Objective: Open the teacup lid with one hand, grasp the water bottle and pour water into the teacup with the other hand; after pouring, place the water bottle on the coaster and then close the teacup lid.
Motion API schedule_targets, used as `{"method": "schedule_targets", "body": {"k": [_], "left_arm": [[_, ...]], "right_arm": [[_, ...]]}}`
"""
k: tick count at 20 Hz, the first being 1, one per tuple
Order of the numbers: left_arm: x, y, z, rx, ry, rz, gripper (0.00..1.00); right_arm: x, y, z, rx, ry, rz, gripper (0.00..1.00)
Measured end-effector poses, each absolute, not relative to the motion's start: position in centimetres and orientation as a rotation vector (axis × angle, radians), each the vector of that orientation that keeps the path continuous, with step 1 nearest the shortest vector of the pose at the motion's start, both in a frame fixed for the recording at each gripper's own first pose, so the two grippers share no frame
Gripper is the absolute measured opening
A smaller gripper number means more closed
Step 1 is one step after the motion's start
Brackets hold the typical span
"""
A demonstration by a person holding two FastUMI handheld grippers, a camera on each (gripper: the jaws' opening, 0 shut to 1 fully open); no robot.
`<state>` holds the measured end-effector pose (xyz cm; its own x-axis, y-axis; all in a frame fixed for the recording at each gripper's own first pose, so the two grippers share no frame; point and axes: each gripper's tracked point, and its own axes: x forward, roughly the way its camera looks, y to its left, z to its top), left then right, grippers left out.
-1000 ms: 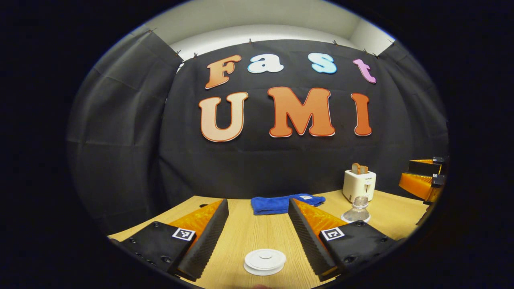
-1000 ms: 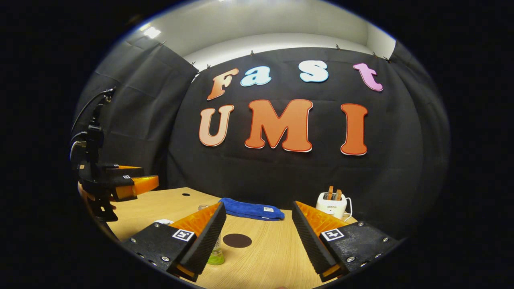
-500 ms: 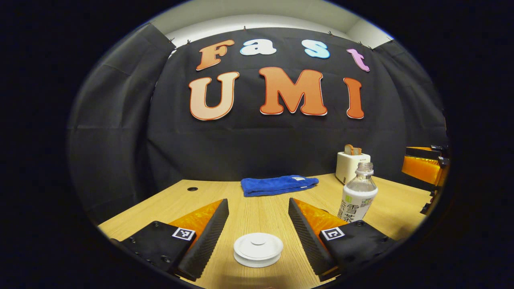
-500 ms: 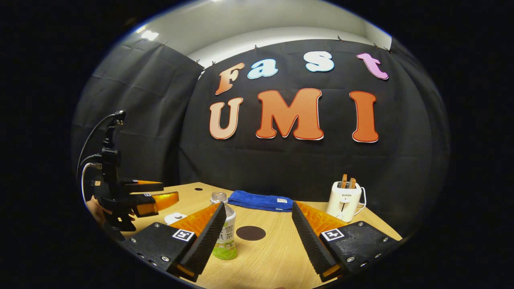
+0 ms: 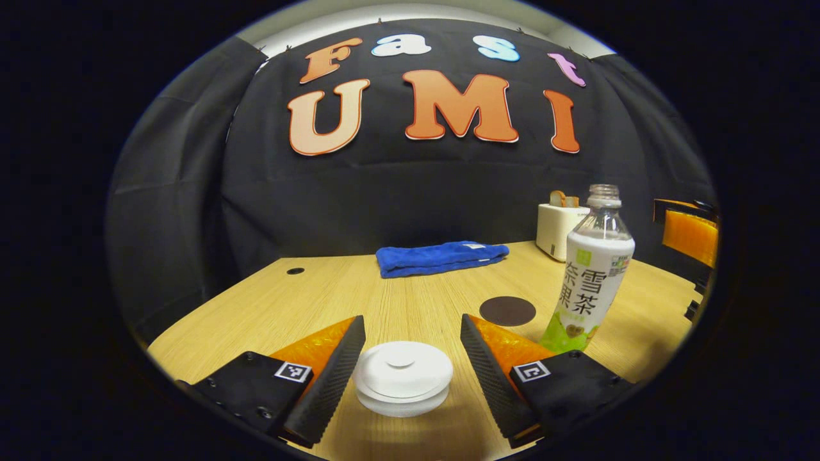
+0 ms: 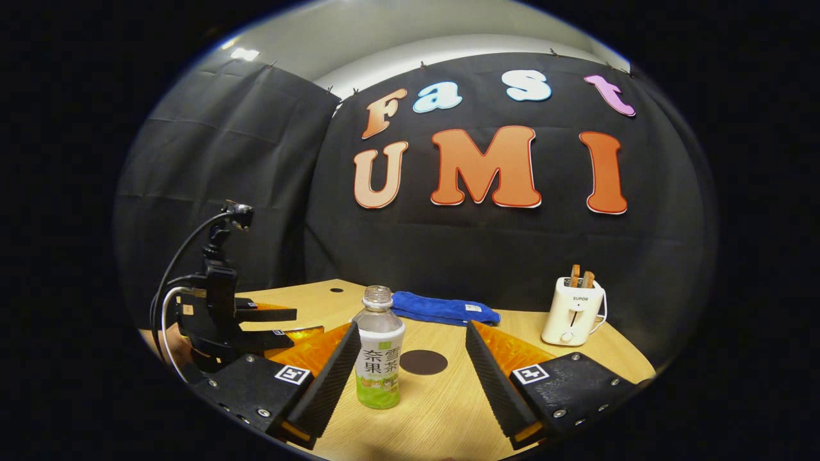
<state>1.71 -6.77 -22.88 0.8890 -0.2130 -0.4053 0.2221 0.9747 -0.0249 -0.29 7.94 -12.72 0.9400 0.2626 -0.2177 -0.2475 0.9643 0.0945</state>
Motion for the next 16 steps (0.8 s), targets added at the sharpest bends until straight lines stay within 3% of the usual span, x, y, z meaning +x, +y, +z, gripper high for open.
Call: {"method": "schedule_targets", "body": {"k": [5,6,9,10,11,14,16], "left_arm": [[2.0,-6.1,-24.5,0.047,0.456,-0.206,0.95],[2.1,-6.1,-24.4,0.048,0.451,-0.208,0.86],[2.2,-5.7,-25.1,0.065,0.474,-0.191,0.77],[2.3,-5.6,-25.3,0.066,0.482,-0.19,0.66],[2.3,-5.4,-25.2,0.069,0.485,-0.181,0.62],[2.4,-5.5,-25.3,0.071,0.485,-0.182,0.58],[2.6,-5.5,-25.1,0.069,0.481,-0.178,0.41]], "right_arm": [[0.1,8.2,-13.5,0.055,0.241,0.269,0.99],[0.2,8.3,-13.5,0.055,0.24,0.271,0.99],[0.5,8.3,-13.7,0.061,0.242,0.273,0.99],[0.4,8.3,-13.8,0.061,0.243,0.274,0.99],[0.3,8.3,-13.8,0.063,0.243,0.275,0.99],[0.3,8.3,-14.0,0.062,0.252,0.279,0.99],[0.2,8.3,-14.0,0.058,0.256,0.281,0.99]]}}
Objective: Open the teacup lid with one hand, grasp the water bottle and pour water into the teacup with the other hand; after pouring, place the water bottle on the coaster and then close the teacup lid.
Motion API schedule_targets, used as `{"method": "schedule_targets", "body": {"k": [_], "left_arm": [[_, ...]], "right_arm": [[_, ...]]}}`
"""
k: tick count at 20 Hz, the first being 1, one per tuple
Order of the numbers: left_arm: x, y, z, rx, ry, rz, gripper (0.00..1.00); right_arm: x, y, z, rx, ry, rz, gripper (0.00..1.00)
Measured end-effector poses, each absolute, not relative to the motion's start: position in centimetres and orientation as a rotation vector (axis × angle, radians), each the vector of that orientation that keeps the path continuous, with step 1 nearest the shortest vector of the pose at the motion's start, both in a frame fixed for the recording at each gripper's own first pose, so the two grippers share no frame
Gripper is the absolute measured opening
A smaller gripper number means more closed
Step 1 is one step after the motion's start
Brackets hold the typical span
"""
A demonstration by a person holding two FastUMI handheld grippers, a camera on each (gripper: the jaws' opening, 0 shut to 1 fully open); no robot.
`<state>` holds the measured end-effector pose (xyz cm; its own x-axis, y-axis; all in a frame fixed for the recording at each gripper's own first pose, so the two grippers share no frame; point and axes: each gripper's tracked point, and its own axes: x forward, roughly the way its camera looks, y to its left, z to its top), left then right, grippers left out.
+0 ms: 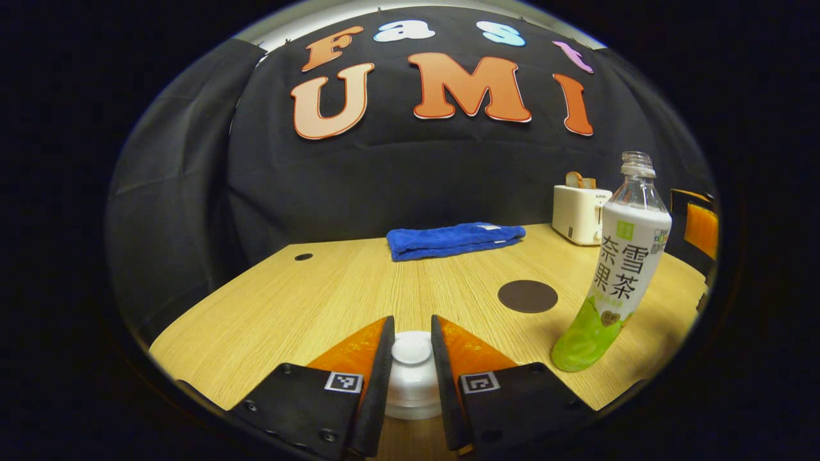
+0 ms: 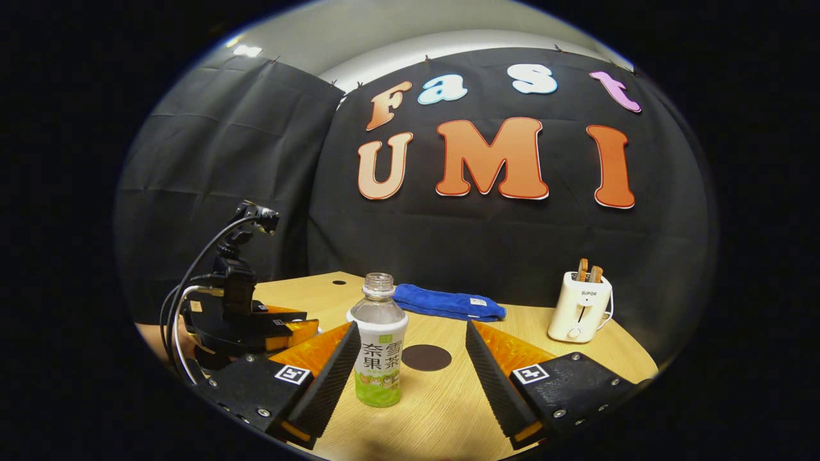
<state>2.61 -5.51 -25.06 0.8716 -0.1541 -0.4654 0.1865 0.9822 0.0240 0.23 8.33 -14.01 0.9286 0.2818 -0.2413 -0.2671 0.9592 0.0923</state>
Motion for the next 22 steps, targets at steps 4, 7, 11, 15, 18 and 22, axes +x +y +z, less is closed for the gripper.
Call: {"method": "schedule_targets", "body": {"k": [4,7,11,15,18,22], "left_arm": [[2.5,-5.2,-24.9,0.05,0.466,-0.161,0.33],[2.8,-4.8,-23.9,0.045,0.431,-0.146,0.31],[3.1,-3.5,-21.2,0.027,0.36,-0.112,0.32],[3.1,-2.0,-18.8,0.031,0.31,-0.076,0.32],[2.9,-0.4,-17.3,0.029,0.274,-0.038,0.32],[2.2,1.5,-16.7,0.03,0.266,-0.005,0.31]], "right_arm": [[0.1,8.5,-14.1,0.06,0.265,0.29,0.99],[0.0,8.6,-14.0,0.055,0.27,0.305,0.99],[-0.3,9.7,-15.0,0.045,0.296,0.351,0.98],[-0.5,10.9,-16.6,0.012,0.335,0.362,0.97],[0.1,11.2,-18.1,-0.005,0.371,0.346,0.96],[0.2,12.4,-20.0,0.03,0.434,0.362,0.92]]}}
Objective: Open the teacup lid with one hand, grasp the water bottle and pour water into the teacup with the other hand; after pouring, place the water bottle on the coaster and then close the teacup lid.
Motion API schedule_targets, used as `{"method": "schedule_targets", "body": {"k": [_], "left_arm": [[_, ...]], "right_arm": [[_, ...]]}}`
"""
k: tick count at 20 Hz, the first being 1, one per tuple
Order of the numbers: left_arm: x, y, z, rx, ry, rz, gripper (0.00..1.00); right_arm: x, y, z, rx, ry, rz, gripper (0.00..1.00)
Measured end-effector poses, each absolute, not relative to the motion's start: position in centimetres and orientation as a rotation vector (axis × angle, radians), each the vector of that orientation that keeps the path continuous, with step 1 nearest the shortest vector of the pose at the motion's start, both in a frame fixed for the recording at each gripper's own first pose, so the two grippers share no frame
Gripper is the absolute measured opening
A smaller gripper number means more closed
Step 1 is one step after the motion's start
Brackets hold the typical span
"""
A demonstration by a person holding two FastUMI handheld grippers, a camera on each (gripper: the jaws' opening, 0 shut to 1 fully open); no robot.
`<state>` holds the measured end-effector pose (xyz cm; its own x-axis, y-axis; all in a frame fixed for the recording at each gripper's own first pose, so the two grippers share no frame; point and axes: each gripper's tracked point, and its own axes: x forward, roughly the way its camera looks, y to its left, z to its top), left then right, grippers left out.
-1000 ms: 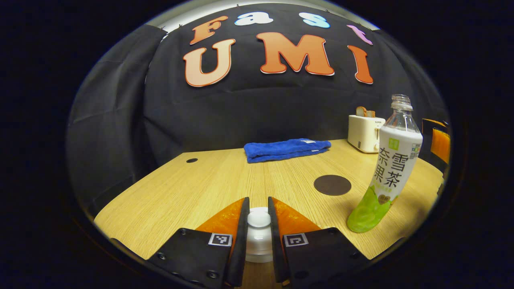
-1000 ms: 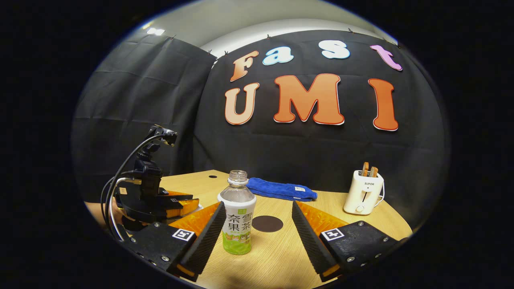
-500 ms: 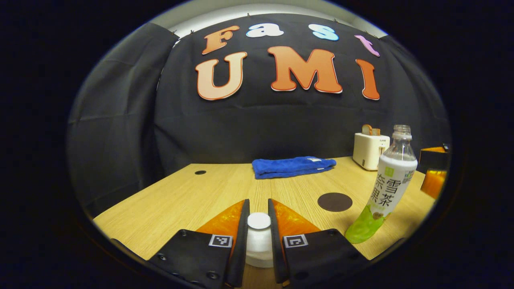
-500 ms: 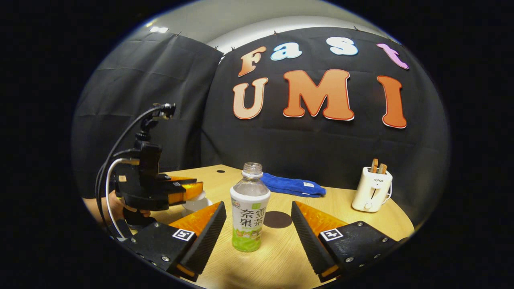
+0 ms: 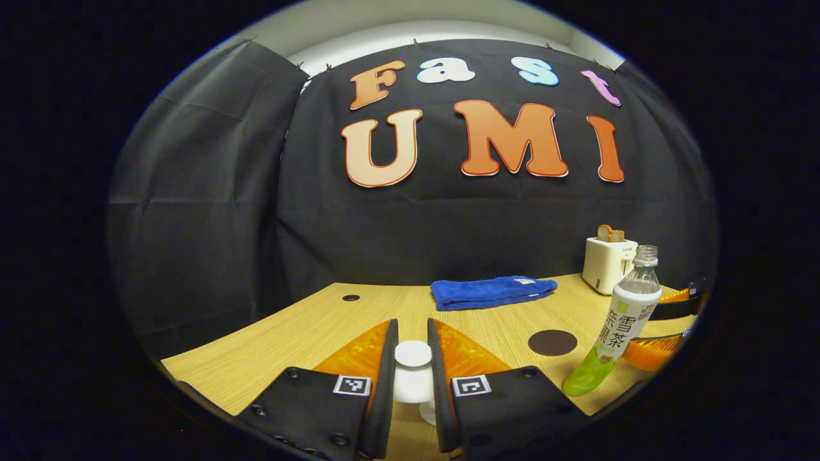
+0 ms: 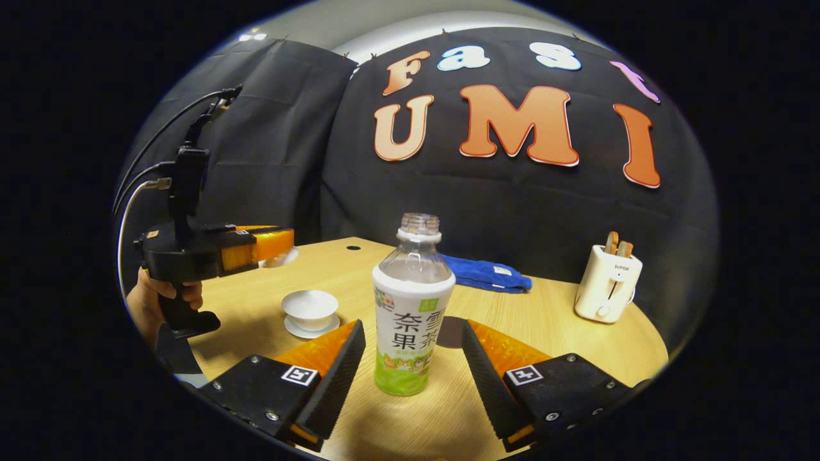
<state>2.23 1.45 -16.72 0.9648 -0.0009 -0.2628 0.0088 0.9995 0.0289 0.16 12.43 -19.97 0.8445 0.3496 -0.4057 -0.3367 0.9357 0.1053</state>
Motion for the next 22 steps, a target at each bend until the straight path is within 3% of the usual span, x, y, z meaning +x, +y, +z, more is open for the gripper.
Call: {"method": "schedule_targets", "body": {"k": [9,14,22], "left_arm": [[0.7,3.5,-17.0,0.043,0.281,0.018,0.32],[0.0,4.0,-17.0,0.046,0.282,0.017,0.32],[-0.4,5.5,-16.4,0.027,0.273,0.031,0.31]], "right_arm": [[0.9,14.4,-23.1,0.034,0.518,0.355,0.86],[1.4,14.3,-23.9,0.049,0.561,0.334,0.63],[2.9,12.8,-22.1,-0.108,0.497,0.306,0.63]]}}
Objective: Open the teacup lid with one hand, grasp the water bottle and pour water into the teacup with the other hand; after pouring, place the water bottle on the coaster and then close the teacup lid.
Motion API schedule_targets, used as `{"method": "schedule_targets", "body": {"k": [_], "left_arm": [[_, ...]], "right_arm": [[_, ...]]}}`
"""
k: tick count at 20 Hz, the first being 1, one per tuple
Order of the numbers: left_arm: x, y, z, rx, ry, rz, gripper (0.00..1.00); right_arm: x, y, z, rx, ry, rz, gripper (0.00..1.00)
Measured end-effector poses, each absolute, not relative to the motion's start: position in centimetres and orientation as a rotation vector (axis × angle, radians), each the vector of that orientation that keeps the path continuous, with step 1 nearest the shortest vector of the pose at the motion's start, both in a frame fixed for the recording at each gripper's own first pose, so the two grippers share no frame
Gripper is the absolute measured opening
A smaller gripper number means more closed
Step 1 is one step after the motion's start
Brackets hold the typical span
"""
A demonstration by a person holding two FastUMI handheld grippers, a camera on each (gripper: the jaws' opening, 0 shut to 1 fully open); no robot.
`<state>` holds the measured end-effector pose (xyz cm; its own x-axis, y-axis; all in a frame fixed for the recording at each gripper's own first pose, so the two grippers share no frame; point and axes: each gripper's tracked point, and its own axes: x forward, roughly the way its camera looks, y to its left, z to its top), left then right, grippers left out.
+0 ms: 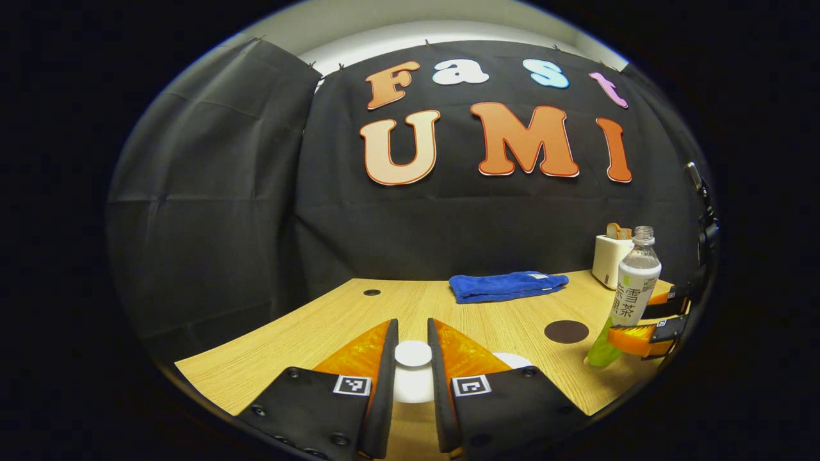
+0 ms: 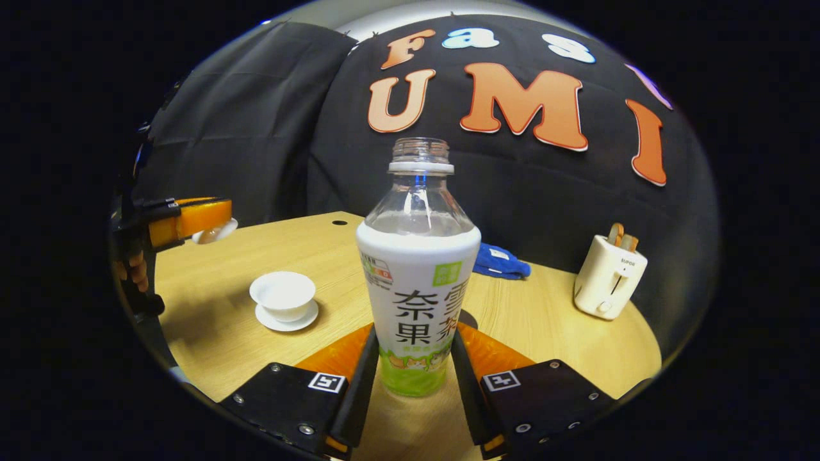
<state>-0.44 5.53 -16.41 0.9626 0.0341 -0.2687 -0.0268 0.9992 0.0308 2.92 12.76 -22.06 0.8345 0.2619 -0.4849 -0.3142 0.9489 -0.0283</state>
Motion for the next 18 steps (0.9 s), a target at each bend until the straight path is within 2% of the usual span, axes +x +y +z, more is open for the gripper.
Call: {"method": "schedule_targets", "body": {"k": [13,15,16,18], "left_arm": [[-1.2,7.9,-15.7,0.052,0.26,0.057,0.31],[-1.3,8.2,-15.8,0.056,0.259,0.062,0.32],[-1.3,8.4,-15.8,0.056,0.259,0.064,0.32],[-1.6,8.5,-16.0,0.052,0.266,0.066,0.31]], "right_arm": [[6.3,8.5,-20.0,-0.631,0.372,0.201,0.63],[7.0,7.9,-19.5,-0.713,0.349,0.181,0.67],[7.3,7.8,-19.4,-0.743,0.344,0.181,0.63],[7.7,9.1,-19.9,-0.795,0.325,0.194,0.63]]}}
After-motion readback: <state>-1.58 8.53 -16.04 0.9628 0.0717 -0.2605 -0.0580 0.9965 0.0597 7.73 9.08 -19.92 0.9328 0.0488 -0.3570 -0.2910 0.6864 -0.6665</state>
